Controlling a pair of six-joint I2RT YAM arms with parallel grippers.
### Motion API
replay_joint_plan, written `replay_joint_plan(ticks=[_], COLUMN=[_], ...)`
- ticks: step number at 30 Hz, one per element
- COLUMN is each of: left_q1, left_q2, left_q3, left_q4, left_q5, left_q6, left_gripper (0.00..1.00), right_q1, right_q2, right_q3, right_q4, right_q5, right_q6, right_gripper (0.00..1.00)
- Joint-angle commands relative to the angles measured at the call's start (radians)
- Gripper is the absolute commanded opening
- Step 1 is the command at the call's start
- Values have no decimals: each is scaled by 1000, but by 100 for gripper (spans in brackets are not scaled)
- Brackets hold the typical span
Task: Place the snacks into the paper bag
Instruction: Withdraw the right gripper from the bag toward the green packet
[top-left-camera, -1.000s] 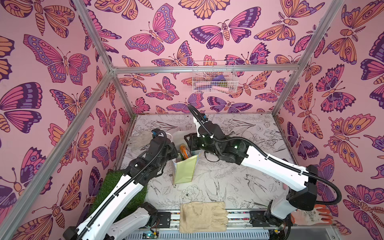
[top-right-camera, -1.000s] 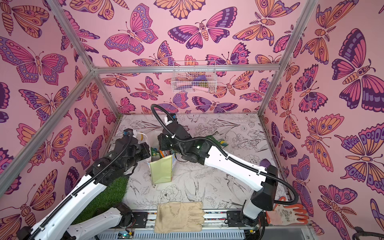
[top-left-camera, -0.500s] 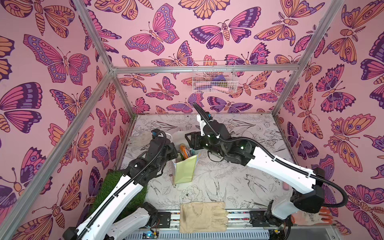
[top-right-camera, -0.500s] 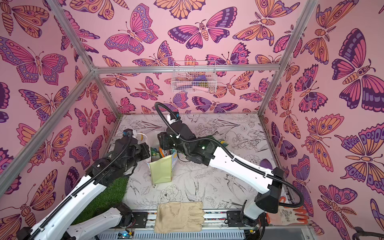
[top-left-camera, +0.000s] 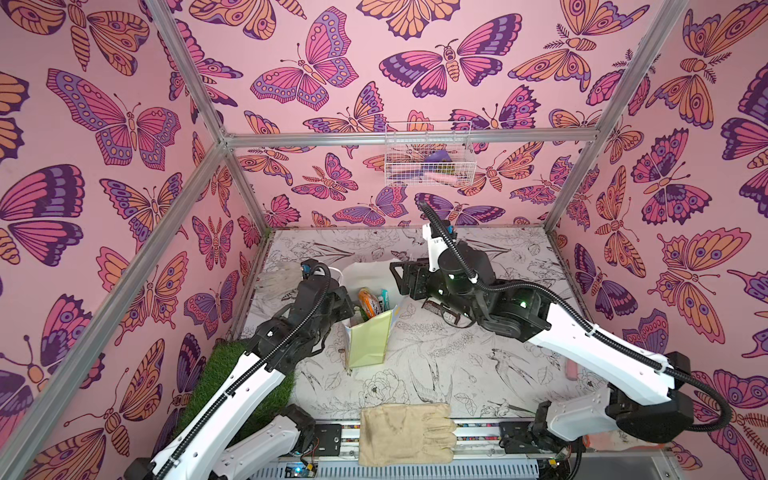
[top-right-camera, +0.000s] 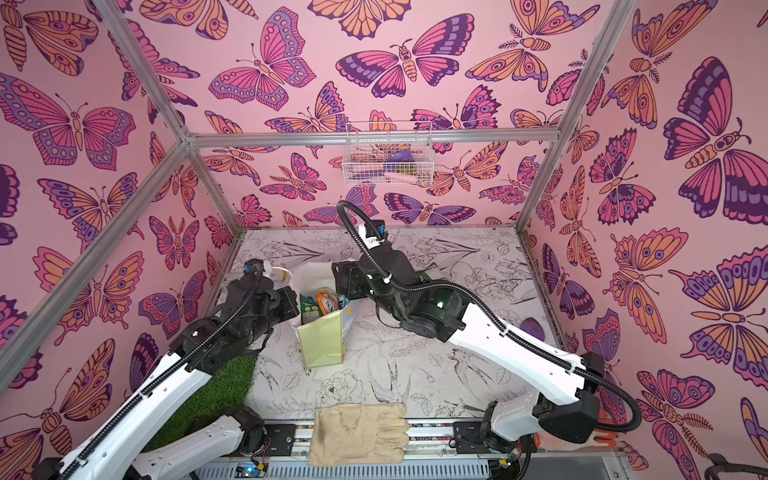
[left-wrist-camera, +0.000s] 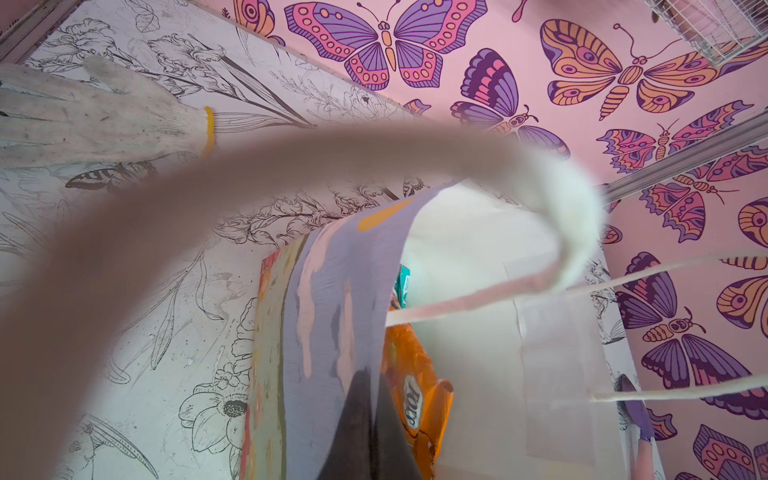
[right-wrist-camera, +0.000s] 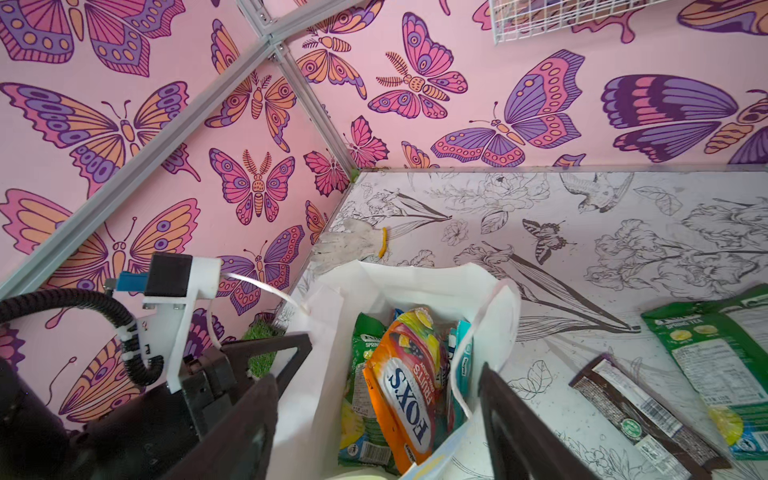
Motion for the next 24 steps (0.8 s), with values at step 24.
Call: replay_joint_plan(ticks=[24], left_q1=[21], left_q2=[-37], left_q3=[-4], left_q4=[31], left_q5=[20], left_q6=[27], left_gripper=[0], right_q1=[-451], right_q2=[-366], right_q3=[-515], right_q4=[-175], right_q5=[-167], right_q6=[120], right_gripper=[77])
